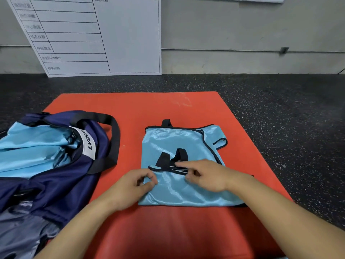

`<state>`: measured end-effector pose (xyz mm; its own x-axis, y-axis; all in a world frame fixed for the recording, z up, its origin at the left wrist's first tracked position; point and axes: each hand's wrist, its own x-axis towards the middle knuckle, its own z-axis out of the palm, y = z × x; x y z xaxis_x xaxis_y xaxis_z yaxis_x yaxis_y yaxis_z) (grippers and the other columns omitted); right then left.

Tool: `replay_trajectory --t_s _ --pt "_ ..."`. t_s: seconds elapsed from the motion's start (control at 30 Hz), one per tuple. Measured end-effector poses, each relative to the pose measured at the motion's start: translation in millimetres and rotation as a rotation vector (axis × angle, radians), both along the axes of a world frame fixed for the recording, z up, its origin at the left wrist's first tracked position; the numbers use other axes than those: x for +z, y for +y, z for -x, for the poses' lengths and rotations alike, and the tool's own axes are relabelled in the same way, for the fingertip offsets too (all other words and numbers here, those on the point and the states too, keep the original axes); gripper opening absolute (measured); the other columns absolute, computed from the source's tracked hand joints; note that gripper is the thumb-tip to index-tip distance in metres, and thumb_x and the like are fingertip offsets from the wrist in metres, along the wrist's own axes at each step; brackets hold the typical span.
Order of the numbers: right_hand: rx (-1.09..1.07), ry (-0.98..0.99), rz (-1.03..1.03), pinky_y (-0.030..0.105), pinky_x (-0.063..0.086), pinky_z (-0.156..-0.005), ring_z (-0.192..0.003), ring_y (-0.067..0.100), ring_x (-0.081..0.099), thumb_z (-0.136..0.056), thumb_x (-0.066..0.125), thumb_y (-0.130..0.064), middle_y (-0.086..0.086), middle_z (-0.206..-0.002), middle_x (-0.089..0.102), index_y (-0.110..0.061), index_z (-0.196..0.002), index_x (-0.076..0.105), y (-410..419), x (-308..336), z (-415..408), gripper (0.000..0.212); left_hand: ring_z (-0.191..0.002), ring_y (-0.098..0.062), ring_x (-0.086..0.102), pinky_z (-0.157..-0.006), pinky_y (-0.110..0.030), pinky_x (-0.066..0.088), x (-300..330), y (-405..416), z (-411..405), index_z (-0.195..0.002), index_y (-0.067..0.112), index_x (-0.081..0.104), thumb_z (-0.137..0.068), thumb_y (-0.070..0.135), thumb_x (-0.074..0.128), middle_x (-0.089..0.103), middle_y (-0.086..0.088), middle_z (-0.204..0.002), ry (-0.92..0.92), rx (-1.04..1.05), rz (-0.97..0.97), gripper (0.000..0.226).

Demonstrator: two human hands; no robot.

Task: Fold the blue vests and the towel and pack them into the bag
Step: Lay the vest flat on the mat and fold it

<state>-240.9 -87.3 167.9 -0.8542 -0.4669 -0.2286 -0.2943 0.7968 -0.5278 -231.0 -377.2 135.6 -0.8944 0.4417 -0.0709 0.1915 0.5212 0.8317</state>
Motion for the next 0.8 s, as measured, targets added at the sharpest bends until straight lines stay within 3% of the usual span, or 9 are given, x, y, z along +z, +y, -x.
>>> replay_trajectory --t_s 0.13,0.23,0.33,0.43,0.57,0.73,0.8 --pt "0.011 0.054 -0.097 0.023 0.044 -0.080 -0.078 0.005 0.054 -0.102 0.053 -0.031 -0.012 -0.085 0.063 -0.043 -0.149 0.046 -1.8 -3.5 3.4 0.049 -0.053 -0.005 0.038 -0.052 -0.024 0.031 2.2 0.9 -2.9 -0.092 0.024 0.071 -0.097 0.022 0.067 0.043 0.011 -0.055 0.000 0.019 -0.023 0.007" --pt "-0.085 0.035 0.055 0.021 0.045 -0.084 -0.089 0.002 0.058 -0.099 0.064 -0.031 -0.014 -0.100 0.063 -0.041 -0.129 0.064 11.1 4.7 11.2 0.032 -0.052 -0.004 0.038 -0.051 -0.022 0.031 4.6 -1.0 -0.8 -0.095 0.029 0.074 -0.096 0.023 0.068 0.042 0.011 -0.053 0.012 0.030 -0.005 0.009" --pt "-0.083 -0.049 0.020 0.027 0.049 -0.092 -0.098 0.005 0.060 -0.095 0.070 -0.031 -0.012 -0.110 0.062 -0.039 -0.108 0.074 40.4 12.1 10.6 0.015 -0.049 -0.005 0.039 -0.050 -0.020 0.031 5.6 1.7 -1.2 -0.093 0.033 0.076 -0.094 0.022 0.070 0.043 0.012 -0.050 0.083 0.053 0.045 0.012" --pt "-0.060 -0.127 0.018 0.027 0.048 -0.092 -0.099 0.005 0.060 -0.094 0.073 -0.034 -0.013 -0.111 0.064 -0.042 -0.105 0.075 65.3 15.2 2.5 0.014 -0.047 -0.006 0.036 -0.049 -0.022 0.029 4.9 4.7 -2.4 -0.090 0.035 0.076 -0.091 0.018 0.071 0.039 0.012 -0.048 0.122 0.081 0.046 0.017" --pt "-0.052 -0.090 -0.004 0.028 0.039 -0.107 -0.116 -0.001 0.053 -0.090 0.075 -0.038 -0.020 -0.119 0.059 -0.047 -0.105 0.073 79.5 17.5 -3.7 0.017 -0.047 -0.004 0.036 -0.049 -0.021 0.030 4.0 3.1 -3.6 -0.090 0.032 0.078 -0.091 0.015 0.073 0.042 0.011 -0.049 0.095 0.120 -0.037 0.017" --pt "-0.031 -0.134 0.014 0.039 0.050 -0.092 -0.096 0.013 0.061 -0.088 0.075 -0.041 -0.008 -0.105 0.068 -0.048 -0.099 0.075 71.5 17.8 -4.5 0.013 -0.051 -0.003 0.041 -0.053 -0.016 0.033 8.9 6.1 -11.9 -0.095 0.031 0.079 -0.091 0.016 0.074 0.049 0.017 -0.053 0.179 0.115 -0.049 0.016" --pt "-0.050 -0.146 -0.022 0.031 0.049 -0.083 -0.086 0.007 0.059 -0.089 0.074 -0.042 -0.010 -0.101 0.069 -0.048 -0.098 0.075 71.5 23.4 -4.8 0.011 -0.051 -0.002 0.041 -0.054 -0.017 0.033 10.8 7.4 -10.8 -0.097 0.032 0.078 -0.092 0.018 0.073 0.051 0.019 -0.054 0.188 0.103 -0.030 0.015"
